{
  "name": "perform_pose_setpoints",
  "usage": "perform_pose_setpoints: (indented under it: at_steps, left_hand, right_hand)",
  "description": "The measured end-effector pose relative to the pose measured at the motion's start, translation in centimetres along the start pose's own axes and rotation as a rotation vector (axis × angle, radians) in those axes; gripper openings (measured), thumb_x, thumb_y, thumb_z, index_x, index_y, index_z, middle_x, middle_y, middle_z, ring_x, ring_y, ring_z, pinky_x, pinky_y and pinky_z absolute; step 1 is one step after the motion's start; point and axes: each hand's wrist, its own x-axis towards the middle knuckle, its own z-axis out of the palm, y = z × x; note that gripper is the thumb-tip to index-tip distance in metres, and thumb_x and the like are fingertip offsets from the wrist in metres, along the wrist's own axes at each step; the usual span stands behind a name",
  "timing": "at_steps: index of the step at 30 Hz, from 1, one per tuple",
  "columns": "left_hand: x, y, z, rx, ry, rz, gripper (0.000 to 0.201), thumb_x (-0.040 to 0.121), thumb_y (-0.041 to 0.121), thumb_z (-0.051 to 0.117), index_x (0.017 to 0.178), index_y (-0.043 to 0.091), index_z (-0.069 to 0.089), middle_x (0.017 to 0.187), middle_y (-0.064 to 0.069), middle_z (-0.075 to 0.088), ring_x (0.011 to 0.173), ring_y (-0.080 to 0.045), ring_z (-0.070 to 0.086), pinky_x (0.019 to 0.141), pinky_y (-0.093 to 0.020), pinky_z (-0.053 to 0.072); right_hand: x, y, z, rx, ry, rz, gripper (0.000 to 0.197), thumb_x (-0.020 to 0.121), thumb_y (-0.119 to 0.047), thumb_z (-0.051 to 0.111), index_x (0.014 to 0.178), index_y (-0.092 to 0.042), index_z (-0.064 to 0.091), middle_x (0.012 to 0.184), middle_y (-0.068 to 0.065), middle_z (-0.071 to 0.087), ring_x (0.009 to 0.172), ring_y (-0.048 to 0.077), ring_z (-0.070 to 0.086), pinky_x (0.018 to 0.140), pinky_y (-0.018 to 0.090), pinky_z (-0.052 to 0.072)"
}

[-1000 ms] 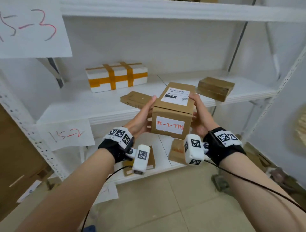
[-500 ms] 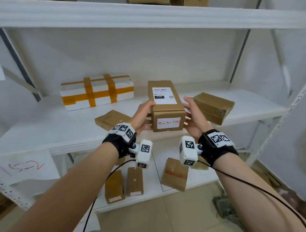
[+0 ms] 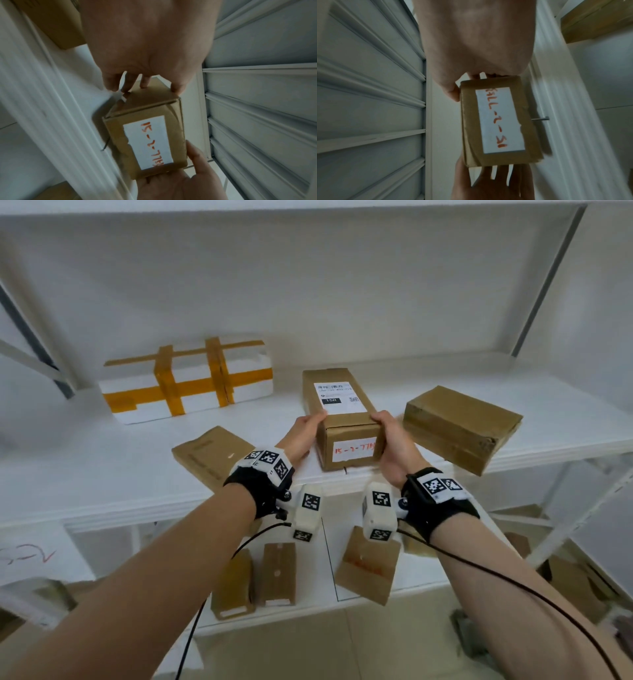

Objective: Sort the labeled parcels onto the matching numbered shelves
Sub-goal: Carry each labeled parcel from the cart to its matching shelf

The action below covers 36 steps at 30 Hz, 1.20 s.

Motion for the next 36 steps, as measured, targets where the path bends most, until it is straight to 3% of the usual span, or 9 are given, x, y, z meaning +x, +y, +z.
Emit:
perform_pose_setpoints:
  at_steps: [2,5,8,10,14,16,18,25,36]
  left_hand:
    - [0.4,-0.9,-0.3,0.045,0.001,-0.04,0.047,0.104,0.046,0.038,0.134,0.014,0.055,0.119,0.0,0.064,0.106,-0.017,0.063,0.072,-0.022,0.051]
    - [0.2,-1.3,-0.7,-0.037,-0.008,-0.039,0.042,0.104,0.044,0.043,0.129,0.013,0.057,0.113,-0.002,0.069,0.094,-0.015,0.068,0.063,-0.022,0.057]
    - [-0.2,-1.6,-1.0,-0.048,0.034,-0.013,0.039,0.103,0.047,0.044,0.121,0.016,0.058,0.106,0.001,0.067,0.099,-0.02,0.066,0.084,-0.033,0.057]
    - [-0.5,-2.1,-1.1,-0.026,0.09,0.003,0.038,0.1,0.051,0.046,0.118,0.019,0.055,0.103,0.003,0.061,0.097,-0.02,0.063,0.093,-0.038,0.055]
    - [-2.1,-3.3,-2.1,-0.079,0.203,0.025,0.033,0.098,0.046,0.054,0.114,0.017,0.054,0.103,-0.003,0.059,0.087,-0.019,0.062,0.089,-0.041,0.058]
    - [-3.7,-3.5,-2.8,-0.145,0.178,0.034,0.031,0.1,0.038,0.054,0.117,0.012,0.056,0.101,-0.006,0.062,0.084,-0.02,0.064,0.084,-0.037,0.059]
    - [-6.0,-3.8,-3.5,-0.194,0.124,0.051,0.031,0.101,0.032,0.052,0.119,0.007,0.057,0.097,-0.008,0.063,0.079,-0.02,0.065,0.074,-0.031,0.059]
    - [-15.7,-8.5,-8.7,-0.207,0.023,0.081,0.022,0.104,0.02,0.046,0.107,0.005,0.061,0.081,-0.008,0.063,0.062,-0.015,0.061,0.057,-0.021,0.054]
    - [-30.3,-26.2,-21.2,-0.101,0.015,-0.07,0.02,0.099,0.017,0.056,0.081,0.01,0.062,0.063,-0.003,0.052,0.051,-0.013,0.052,0.049,-0.021,0.046]
  right_hand:
    - [0.4,0.5,0.1,-0.02,0.035,0.026,0.031,0.102,-0.036,0.047,0.116,-0.018,0.067,0.094,0.008,0.074,0.079,0.021,0.07,0.067,0.033,0.057]
    - [0.5,1.1,0.5,-0.026,0.075,0.019,0.033,0.103,-0.035,0.047,0.122,-0.015,0.066,0.101,0.01,0.075,0.083,0.021,0.071,0.067,0.033,0.057]
    - [-0.2,1.3,0.9,-0.038,0.123,-0.004,0.037,0.104,-0.039,0.046,0.123,-0.015,0.066,0.112,0.013,0.075,0.098,0.027,0.072,0.084,0.042,0.058]
    - [-0.6,1.8,0.9,-0.011,0.199,-0.003,0.038,0.102,-0.041,0.046,0.116,-0.013,0.069,0.108,0.012,0.076,0.097,0.027,0.073,0.087,0.042,0.057]
    - [-2.5,3.3,1.1,0.099,0.419,-0.002,0.027,0.097,-0.031,0.049,0.079,-0.014,0.058,0.077,0.009,0.066,0.068,0.022,0.059,0.065,0.031,0.046]
    - [-3.6,4.0,1.5,0.165,0.519,0.025,0.027,0.099,-0.032,0.048,0.078,-0.015,0.053,0.069,0.001,0.047,0.06,0.018,0.043,0.056,0.028,0.036]
    - [-5.1,4.9,2.3,0.179,0.562,0.066,0.025,0.098,-0.034,0.046,0.081,-0.016,0.05,0.073,0.0,0.041,0.062,0.017,0.039,0.056,0.029,0.033]
    - [-11.3,11.9,10.8,0.172,0.44,0.143,0.021,0.097,-0.025,0.049,0.077,-0.017,0.048,0.067,-0.002,0.042,0.053,0.013,0.038,0.05,0.025,0.034]
    - [-22.3,31.1,26.1,-0.123,0.185,0.36,0.021,0.094,-0.014,0.055,0.074,-0.015,0.053,0.057,0.001,0.042,0.049,0.014,0.038,0.044,0.022,0.031]
